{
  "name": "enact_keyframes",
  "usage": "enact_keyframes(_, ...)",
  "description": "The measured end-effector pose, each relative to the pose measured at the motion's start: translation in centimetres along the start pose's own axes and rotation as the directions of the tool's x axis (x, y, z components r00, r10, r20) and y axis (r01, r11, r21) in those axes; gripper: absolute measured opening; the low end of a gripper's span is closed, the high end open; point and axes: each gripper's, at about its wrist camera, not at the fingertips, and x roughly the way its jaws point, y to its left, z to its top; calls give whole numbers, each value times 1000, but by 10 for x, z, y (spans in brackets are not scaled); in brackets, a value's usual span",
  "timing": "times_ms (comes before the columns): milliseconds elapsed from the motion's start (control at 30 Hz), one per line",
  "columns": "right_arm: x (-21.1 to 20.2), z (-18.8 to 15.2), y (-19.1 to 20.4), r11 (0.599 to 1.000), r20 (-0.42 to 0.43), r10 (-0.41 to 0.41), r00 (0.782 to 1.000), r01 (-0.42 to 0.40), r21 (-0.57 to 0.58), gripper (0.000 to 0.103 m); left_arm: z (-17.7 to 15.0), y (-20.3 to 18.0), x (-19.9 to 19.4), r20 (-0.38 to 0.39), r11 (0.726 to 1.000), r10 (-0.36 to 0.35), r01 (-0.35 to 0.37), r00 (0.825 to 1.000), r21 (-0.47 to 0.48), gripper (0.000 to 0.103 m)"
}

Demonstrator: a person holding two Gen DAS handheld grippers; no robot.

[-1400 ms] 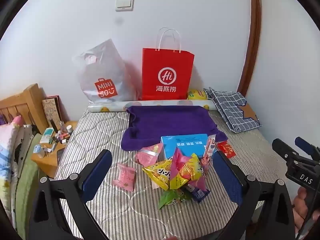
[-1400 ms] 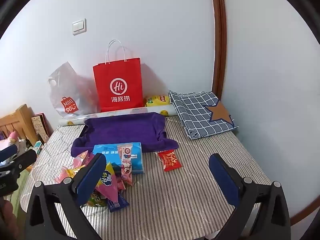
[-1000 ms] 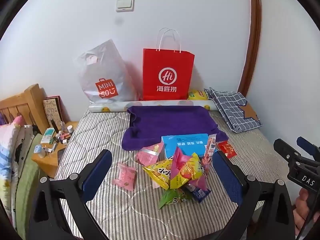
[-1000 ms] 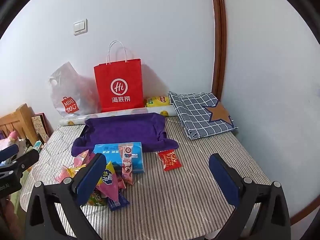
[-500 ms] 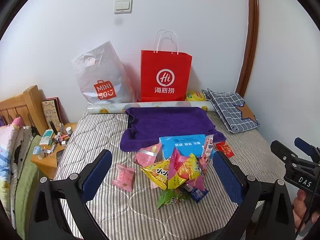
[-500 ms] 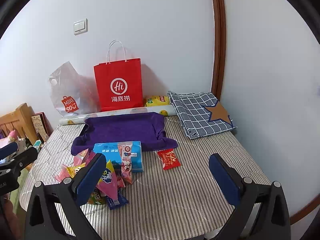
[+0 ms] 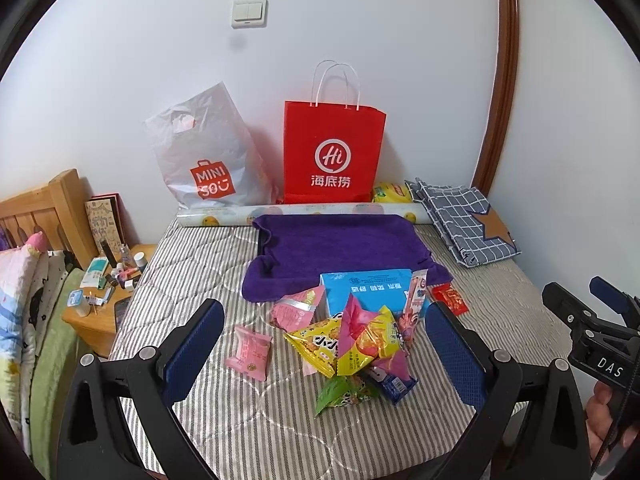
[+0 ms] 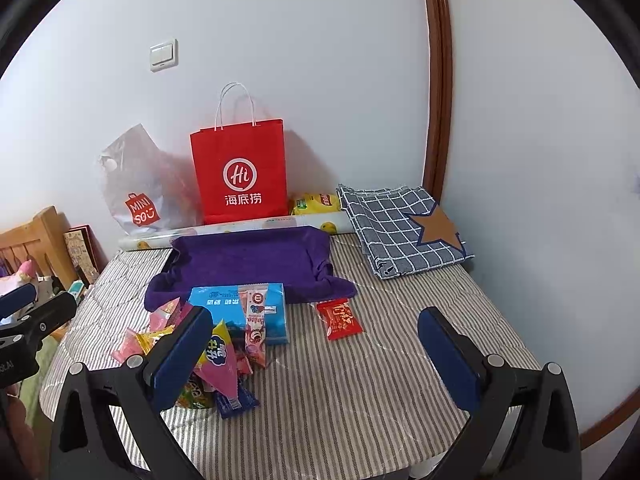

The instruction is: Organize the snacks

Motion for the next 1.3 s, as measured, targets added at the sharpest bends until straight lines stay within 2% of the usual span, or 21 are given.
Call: enact_keyframes(1300,-4,-3,1,1000,9,9,1000,-9,3,103,-2,-4,-8,11,1000,-4,4,1000,13,100)
